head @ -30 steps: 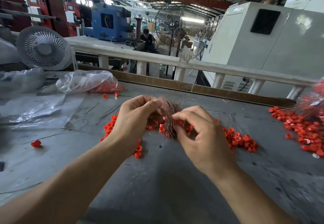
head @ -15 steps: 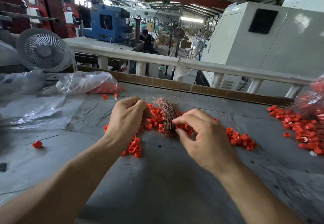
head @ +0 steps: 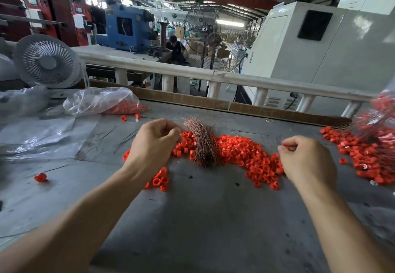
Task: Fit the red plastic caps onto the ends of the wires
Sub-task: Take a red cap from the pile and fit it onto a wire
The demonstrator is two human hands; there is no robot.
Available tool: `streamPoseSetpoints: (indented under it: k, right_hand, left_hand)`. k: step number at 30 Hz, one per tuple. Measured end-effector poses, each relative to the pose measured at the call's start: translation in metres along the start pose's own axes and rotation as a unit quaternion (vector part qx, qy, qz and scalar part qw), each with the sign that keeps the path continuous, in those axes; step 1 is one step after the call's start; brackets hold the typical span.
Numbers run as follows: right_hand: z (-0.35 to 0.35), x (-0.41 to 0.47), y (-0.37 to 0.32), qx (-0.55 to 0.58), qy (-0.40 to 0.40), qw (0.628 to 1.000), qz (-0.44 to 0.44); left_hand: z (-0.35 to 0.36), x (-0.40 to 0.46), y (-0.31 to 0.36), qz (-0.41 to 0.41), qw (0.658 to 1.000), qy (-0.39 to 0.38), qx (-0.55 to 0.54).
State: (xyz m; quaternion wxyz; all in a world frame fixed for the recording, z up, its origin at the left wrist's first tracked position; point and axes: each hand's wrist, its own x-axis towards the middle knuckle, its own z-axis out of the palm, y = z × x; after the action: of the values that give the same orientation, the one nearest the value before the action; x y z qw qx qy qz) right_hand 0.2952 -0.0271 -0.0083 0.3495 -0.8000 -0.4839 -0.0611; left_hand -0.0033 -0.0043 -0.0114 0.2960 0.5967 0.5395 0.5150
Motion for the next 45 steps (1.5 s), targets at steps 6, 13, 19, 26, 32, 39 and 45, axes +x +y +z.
streamPoseSetpoints:
  k: [6,13,19,26,32,39,45]
  right_hand:
    - [-0.003,0.004,0.007,-0.073,-0.074,0.993,0.051]
    - [-0.004,-0.003,-0.003,-0.051,-0.043,0.997,-0.049]
    - [0.014,-0.024,-0.027,0.055,-0.091,0.985,-0.136]
    - [0.023,-0.041,-0.041,0.110,-0.131,0.961,-0.217]
    - [0.033,-0.058,-0.060,0.117,-0.133,0.947,-0.268]
    - [0.038,-0.063,-0.068,0.084,-0.107,0.953,-0.273]
    - [0.036,-0.064,-0.069,0.086,-0.071,0.950,-0.291]
  left_hand:
    - [-0.001,0.002,-0.006,0.054,0.984,0.026,0.165]
    - [0.001,0.002,-0.008,0.076,0.970,-0.003,0.232]
    - [0.004,0.001,-0.014,0.100,0.960,-0.029,0.261]
    - [0.002,0.005,-0.019,0.125,0.939,-0.043,0.318]
    - [0.006,0.007,-0.023,0.152,0.927,-0.044,0.340]
    - [0.008,0.007,-0.021,0.161,0.904,-0.070,0.391]
    - [0.008,0.007,-0.019,0.163,0.904,-0.067,0.390]
